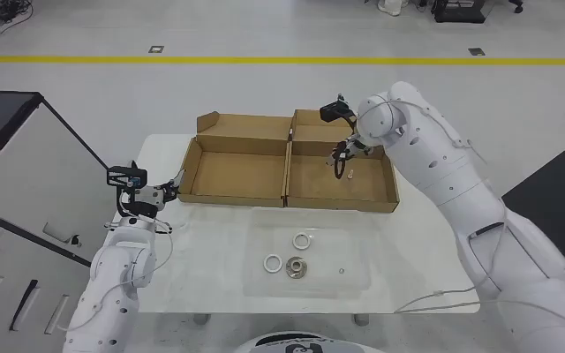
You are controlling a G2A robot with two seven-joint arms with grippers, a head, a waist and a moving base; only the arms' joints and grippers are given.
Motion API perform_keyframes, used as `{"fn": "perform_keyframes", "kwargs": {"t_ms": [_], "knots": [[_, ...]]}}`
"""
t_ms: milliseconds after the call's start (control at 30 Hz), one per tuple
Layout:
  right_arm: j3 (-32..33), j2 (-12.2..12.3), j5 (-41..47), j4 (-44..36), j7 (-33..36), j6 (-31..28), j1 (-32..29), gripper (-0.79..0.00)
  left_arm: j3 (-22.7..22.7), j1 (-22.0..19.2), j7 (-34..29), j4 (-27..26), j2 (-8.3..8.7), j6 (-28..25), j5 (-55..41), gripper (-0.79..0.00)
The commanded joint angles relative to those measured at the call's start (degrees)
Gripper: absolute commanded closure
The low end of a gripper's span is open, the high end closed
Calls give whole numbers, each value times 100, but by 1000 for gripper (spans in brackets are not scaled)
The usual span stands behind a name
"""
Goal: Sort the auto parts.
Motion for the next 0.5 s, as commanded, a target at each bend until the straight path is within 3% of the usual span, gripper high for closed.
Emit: {"fn": "perform_keyframes", "kwargs": {"t_ms": [0, 200, 467], "knots": [[213, 127, 47, -519, 76, -115, -240, -785, 0, 0, 0, 0, 0, 0, 0, -785], [449, 539, 452, -1573, 76, -440, -697, -785, 0, 0, 0, 0, 0, 0, 0, -785], [261, 1055, 1128, -2335, 76, -520, -696, -785, 0, 0, 0, 0, 0, 0, 0, -785]]}}
